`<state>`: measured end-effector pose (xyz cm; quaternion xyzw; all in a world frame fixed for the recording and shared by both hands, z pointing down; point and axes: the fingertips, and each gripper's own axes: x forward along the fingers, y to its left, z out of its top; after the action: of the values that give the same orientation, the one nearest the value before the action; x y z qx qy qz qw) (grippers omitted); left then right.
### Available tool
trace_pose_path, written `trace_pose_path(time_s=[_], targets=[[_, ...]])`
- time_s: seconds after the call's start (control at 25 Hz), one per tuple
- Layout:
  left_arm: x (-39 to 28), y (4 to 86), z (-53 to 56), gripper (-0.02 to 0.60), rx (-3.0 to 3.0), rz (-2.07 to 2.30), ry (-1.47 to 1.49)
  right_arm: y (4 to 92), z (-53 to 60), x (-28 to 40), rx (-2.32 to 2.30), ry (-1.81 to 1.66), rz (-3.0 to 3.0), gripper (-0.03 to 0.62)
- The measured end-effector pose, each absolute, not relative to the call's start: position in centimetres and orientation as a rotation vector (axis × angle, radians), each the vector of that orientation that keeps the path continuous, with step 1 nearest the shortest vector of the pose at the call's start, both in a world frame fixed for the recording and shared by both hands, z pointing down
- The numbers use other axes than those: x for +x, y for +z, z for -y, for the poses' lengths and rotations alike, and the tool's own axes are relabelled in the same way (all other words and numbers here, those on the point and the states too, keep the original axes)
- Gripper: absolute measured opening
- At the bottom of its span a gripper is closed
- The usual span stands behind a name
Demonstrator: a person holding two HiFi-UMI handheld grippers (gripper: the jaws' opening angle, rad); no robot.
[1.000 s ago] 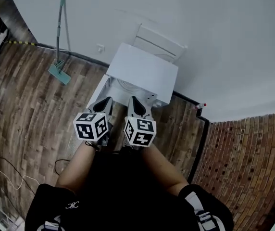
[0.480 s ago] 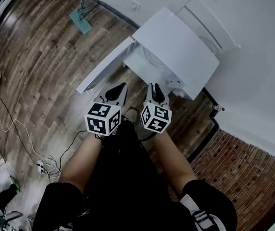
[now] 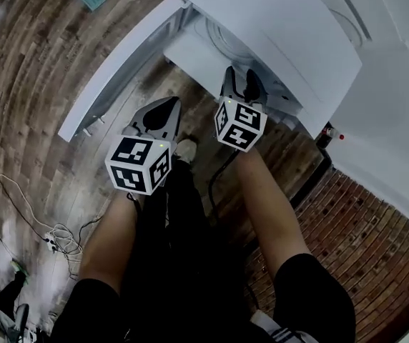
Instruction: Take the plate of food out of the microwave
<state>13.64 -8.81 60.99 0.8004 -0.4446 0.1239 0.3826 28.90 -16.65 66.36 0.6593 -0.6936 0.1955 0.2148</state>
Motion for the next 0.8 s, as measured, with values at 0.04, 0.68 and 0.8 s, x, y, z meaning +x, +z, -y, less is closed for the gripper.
trace_pose_path(time_s=[0.04, 0.68, 0.8], targets=[[14.0, 61.5, 8.9, -0.002, 2.042, 1.128, 0.307, 67.1, 17.4, 29.2, 1.840, 0.535, 1.912, 0.192], [14.0, 67.5, 8.1, -0.002, 2.034, 1.014, 0.375, 72.9, 24.5, 28.4, 1.606, 0.550, 1.904, 0.197], [13.6, 68.0, 8.3, -0.002, 2.019, 1.011, 0.374, 73.6, 24.4, 28.8, 1.581, 0.608, 1.865, 0.196]])
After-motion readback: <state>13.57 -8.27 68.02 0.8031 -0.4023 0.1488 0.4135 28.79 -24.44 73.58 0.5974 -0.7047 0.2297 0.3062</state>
